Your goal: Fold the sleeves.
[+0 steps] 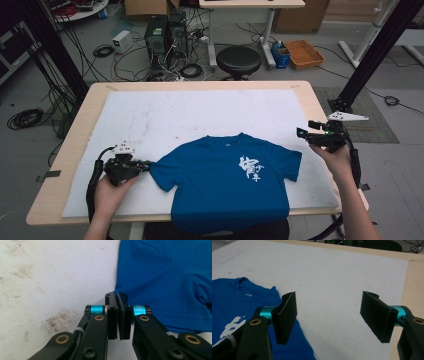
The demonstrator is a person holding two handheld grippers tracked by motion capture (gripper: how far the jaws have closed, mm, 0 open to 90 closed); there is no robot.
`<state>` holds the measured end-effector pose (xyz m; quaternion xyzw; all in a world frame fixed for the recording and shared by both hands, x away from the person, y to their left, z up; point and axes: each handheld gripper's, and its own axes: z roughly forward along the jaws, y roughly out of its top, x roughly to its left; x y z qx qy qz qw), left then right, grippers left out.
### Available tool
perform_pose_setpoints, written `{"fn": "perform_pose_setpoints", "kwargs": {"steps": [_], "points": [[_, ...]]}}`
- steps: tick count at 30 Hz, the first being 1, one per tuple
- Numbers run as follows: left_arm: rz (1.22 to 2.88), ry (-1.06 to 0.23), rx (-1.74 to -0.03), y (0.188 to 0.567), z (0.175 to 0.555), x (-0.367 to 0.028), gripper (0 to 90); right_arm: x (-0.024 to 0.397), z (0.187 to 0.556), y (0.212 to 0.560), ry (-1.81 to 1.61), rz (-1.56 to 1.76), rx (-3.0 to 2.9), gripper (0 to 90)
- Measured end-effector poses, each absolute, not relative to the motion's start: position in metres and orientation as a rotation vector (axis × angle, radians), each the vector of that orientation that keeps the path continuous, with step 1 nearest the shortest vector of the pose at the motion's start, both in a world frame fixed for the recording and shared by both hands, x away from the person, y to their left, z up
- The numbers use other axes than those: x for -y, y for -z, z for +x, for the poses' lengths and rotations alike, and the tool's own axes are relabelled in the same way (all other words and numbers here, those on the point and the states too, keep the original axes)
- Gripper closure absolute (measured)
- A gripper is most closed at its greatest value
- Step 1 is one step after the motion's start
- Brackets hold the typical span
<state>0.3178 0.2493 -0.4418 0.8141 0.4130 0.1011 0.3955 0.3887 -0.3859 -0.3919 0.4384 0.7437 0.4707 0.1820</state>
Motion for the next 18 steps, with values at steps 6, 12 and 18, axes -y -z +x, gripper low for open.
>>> {"fn": "perform_pose_setpoints", "kwargs": {"steps": [6,12,18], "points": [[2.009,-0.212,-1.031,0.433,0.316,-0.246,88.0,0.387,0.388,0.392,-1.328,1.239,-2.095,29.9],[1.859,-0.054,-1.053,0.407,0.317,-0.225,88.0,0.386,0.389,0.392,-1.326,1.241,-2.094,29.9],[1.835,-0.026,-1.004,0.390,0.317,-0.193,88.1,0.387,0.389,0.391,-1.330,1.241,-2.092,29.9]]}}
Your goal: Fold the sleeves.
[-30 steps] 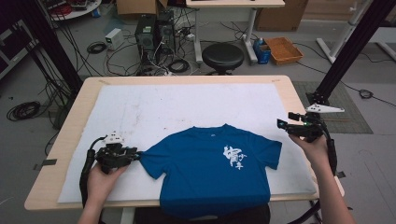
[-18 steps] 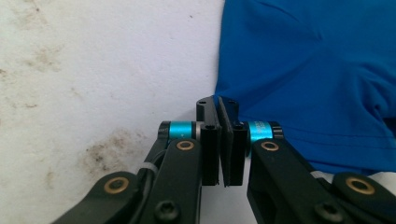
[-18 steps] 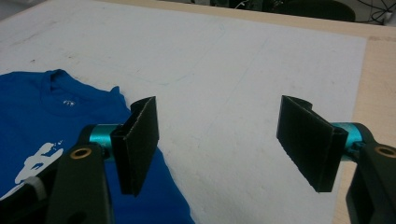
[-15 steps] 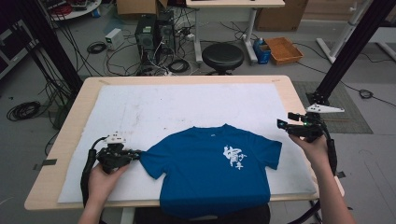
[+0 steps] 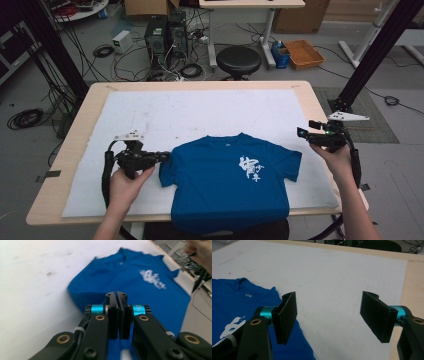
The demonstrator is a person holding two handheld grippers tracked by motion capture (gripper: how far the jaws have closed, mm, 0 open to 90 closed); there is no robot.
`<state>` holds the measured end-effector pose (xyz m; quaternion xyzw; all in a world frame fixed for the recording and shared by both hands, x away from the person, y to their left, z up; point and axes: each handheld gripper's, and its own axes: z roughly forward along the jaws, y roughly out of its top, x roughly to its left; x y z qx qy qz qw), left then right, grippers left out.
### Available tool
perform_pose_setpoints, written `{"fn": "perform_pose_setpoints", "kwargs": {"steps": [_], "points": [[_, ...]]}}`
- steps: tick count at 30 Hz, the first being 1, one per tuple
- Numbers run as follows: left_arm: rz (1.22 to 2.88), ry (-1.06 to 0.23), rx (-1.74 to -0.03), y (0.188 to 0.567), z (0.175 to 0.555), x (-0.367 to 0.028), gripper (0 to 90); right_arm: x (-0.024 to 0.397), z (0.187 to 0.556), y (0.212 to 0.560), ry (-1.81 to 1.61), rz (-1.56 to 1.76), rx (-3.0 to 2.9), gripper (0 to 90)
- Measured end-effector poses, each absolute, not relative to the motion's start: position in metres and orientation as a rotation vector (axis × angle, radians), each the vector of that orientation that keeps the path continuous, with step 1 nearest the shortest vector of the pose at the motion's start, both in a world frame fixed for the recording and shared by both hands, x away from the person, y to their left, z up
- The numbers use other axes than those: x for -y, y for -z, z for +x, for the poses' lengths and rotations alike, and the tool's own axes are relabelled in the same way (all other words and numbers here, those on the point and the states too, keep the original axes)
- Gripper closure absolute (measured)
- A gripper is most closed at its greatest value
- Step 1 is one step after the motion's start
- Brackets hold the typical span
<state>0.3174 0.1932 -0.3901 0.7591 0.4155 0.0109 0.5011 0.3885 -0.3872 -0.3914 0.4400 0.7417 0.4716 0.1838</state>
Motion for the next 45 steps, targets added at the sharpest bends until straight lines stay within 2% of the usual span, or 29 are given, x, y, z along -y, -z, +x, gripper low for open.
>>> {"fn": "perform_pose_setpoints", "kwargs": {"steps": [11,20,21,22,23,29,34,39,45], "points": [[1.788,0.058,-0.998,0.386,0.332,-0.129,88.0,0.389,0.389,0.392,-1.327,1.246,-2.093,29.9],[1.878,0.040,-1.028,0.407,0.347,-0.087,87.5,0.391,0.389,0.393,-1.327,1.253,-2.088,29.9],[1.880,0.034,-1.029,0.409,0.349,-0.084,78.3,0.391,0.389,0.393,-1.327,1.253,-2.088,29.9],[1.879,0.034,-1.026,0.411,0.351,-0.082,78.3,0.391,0.389,0.393,-1.327,1.253,-2.088,29.9],[1.872,0.031,-1.011,0.411,0.352,-0.082,73.0,0.391,0.389,0.393,-1.328,1.254,-2.089,29.9],[1.868,-0.076,-0.990,0.400,0.339,-0.101,70.2,0.393,0.388,0.393,-1.329,1.257,-2.084,29.9],[1.877,-0.134,-1.093,0.406,0.319,-0.139,70.5,0.393,0.388,0.393,-1.328,1.264,-2.081,29.9],[1.816,-0.108,-1.164,0.415,0.307,-0.168,70.4,0.392,0.388,0.393,-1.324,1.259,-2.083,29.9],[1.814,-0.051,-1.160,0.421,0.304,-0.166,66.1,0.390,0.389,0.393,-1.321,1.261,-2.089,29.9]]}}
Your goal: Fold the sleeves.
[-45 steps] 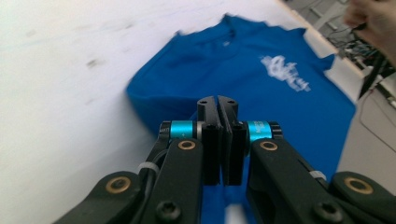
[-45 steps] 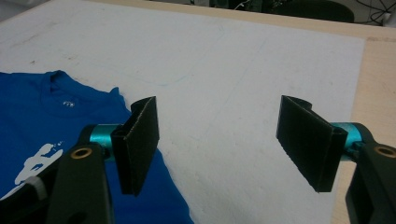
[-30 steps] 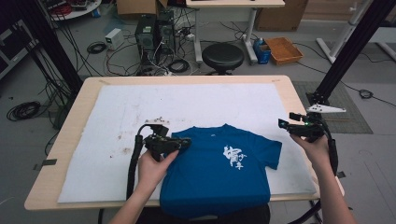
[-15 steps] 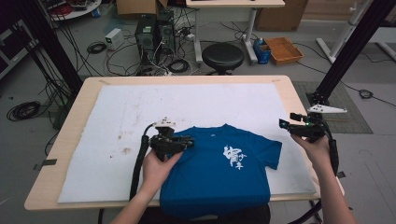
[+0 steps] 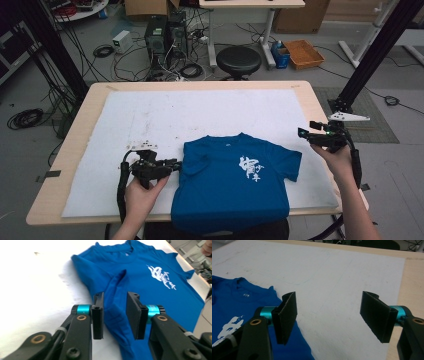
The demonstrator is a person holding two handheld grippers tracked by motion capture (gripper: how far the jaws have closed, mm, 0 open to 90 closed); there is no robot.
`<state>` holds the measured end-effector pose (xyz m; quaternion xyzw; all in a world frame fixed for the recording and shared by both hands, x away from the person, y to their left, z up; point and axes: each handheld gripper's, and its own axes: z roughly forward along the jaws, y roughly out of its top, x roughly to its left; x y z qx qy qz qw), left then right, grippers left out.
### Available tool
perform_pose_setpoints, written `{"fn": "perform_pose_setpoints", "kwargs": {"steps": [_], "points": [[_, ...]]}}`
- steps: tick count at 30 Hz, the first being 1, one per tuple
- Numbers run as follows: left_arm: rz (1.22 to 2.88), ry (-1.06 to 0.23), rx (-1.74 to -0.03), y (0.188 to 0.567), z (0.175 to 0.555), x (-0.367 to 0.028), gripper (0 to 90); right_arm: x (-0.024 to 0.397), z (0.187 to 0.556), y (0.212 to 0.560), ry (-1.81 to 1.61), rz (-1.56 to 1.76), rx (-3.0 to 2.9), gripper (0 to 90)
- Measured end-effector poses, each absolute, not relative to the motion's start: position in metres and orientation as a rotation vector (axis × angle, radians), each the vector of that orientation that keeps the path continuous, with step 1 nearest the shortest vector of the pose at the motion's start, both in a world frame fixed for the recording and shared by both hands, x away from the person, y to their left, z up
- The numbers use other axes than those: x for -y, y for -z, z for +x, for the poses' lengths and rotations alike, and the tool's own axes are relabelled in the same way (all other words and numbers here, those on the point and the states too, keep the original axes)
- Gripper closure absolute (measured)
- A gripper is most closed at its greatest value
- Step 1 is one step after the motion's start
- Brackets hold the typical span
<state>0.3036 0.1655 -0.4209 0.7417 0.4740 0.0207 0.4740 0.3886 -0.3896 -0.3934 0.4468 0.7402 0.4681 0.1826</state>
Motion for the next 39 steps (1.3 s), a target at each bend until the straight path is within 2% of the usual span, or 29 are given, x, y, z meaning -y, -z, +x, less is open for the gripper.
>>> {"fn": "perform_pose_setpoints", "kwargs": {"steps": [5,6,7,8,10,17,19,22,25,26,29,32,39], "points": [[1.849,-0.054,-1.195,0.427,0.308,-0.158,63.5,0.391,0.389,0.394,-1.323,1.260,-2.088,29.9],[1.857,-0.047,-1.195,0.429,0.309,-0.157,64.9,0.391,0.389,0.394,-1.324,1.262,-2.086,29.9],[1.862,-0.040,-1.187,0.430,0.310,-0.156,77.6,0.391,0.389,0.394,-1.322,1.266,-2.088,29.9],[1.872,-0.044,-1.175,0.431,0.309,-0.156,77.6,0.391,0.389,0.394,-1.322,1.266,-2.088,29.9],[1.879,-0.037,-1.142,0.430,0.308,-0.154,86.7,0.391,0.388,0.394,-1.321,1.266,-2.088,29.9],[1.935,-0.036,-0.856,0.419,0.290,-0.133,87.1,0.391,0.389,0.395,-1.318,1.264,-2.089,29.9],[1.972,-0.006,-0.782,0.419,0.288,-0.125,85.8,0.391,0.388,0.395,-1.318,1.265,-2.088,29.9],[2.004,0.075,-0.692,0.422,0.289,-0.119,75.2,0.392,0.388,0.394,-1.319,1.264,-2.087,29.9],[2.031,0.098,-0.625,0.423,0.288,-0.116,64.4,0.392,0.388,0.394,-1.320,1.269,-2.086,30.0],[2.029,0.101,-0.609,0.423,0.288,-0.116,64.1,0.393,0.388,0.395,-1.318,1.268,-2.087,30.0],[1.992,0.025,-0.684,0.419,0.292,-0.122,62.0,0.393,0.389,0.395,-1.317,1.268,-2.087,30.0],[1.938,-0.052,-0.845,0.419,0.303,-0.128,61.8,0.393,0.389,0.395,-1.317,1.265,-2.087,30.0],[1.989,-0.067,-1.036,0.432,0.324,-0.116,58.5,0.391,0.389,0.396,-1.311,1.266,-2.094,30.0]]}}
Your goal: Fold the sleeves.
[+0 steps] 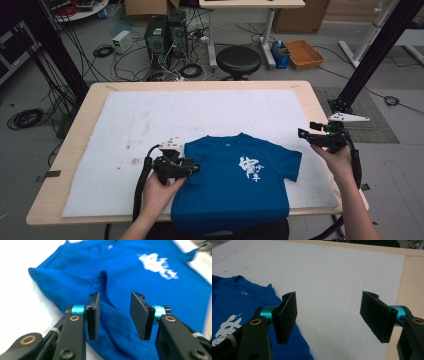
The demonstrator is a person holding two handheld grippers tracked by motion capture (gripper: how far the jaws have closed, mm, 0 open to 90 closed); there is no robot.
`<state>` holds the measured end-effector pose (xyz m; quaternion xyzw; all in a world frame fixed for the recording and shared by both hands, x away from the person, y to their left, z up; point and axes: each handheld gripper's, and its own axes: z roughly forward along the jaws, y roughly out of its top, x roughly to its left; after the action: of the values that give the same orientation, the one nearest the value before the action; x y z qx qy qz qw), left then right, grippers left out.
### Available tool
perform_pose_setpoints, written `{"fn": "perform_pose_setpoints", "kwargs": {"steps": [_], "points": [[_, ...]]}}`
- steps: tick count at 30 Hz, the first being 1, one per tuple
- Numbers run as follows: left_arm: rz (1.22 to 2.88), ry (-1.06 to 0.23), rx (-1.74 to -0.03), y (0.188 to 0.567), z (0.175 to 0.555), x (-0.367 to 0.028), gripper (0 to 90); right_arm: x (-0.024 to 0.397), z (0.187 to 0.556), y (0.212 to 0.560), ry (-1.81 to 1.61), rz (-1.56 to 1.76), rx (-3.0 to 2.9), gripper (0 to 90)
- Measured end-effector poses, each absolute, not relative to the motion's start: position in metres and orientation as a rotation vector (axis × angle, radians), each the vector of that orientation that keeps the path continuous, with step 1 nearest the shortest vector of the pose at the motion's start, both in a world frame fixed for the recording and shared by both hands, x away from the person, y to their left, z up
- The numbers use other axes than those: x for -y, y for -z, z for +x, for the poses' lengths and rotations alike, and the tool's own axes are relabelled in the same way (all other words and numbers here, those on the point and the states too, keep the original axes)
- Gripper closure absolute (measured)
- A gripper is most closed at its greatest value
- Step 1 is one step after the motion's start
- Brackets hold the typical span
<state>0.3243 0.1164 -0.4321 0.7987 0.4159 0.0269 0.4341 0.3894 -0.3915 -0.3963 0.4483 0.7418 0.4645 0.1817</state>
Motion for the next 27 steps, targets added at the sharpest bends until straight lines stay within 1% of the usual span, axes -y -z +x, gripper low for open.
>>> {"fn": "perform_pose_setpoints", "kwargs": {"steps": [2,5,8,10,13,15,17,19,21,23,27], "points": [[1.990,-0.003,-1.018,0.436,0.327,-0.113,58.5,0.392,0.389,0.396,-1.313,1.274,-2.092,30.0],[2.006,0.160,-0.858,0.437,0.325,-0.104,59.8,0.392,0.389,0.397,-1.313,1.272,-2.093,30.0],[2.073,0.201,-0.718,0.436,0.316,-0.091,62.1,0.391,0.390,0.398,-1.307,1.275,-2.098,30.0],[2.081,0.207,-0.668,0.434,0.312,-0.088,62.0,0.391,0.390,0.398,-1.306,1.275,-2.101,30.0],[2.039,0.176,-0.674,0.431,0.313,-0.093,60.2,0.391,0.389,0.397,-1.314,1.273,-2.097,30.0],[2.004,0.118,-0.713,0.428,0.315,-0.100,59.8,0.392,0.389,0.396,-1.312,1.273,-2.091,30.0],[1.964,0.053,-0.802,0.426,0.319,-0.108,59.1,0.393,0.389,0.396,-1.315,1.274,-2.087,30.0],[1.943,-0.027,-0.910,0.426,0.326,-0.116,54.8,0.394,0.389,0.396,-1.311,1.276,-2.089,30.8],[1.922,-0.107,-1.003,0.426,0.334,-0.125,55.2,0.394,0.389,0.397,-1.303,1.278,-2.094,33.7],[1.901,-0.160,-1.093,0.428,0.344,-0.132,55.6,0.393,0.390,0.398,-1.294,1.287,-2.094,34.1],[1.907,-0.253,-1.146,0.428,0.357,-0.134,56.4,0.394,0.390,0.400,-1.291,1.292,-2.094,35.6]]}}
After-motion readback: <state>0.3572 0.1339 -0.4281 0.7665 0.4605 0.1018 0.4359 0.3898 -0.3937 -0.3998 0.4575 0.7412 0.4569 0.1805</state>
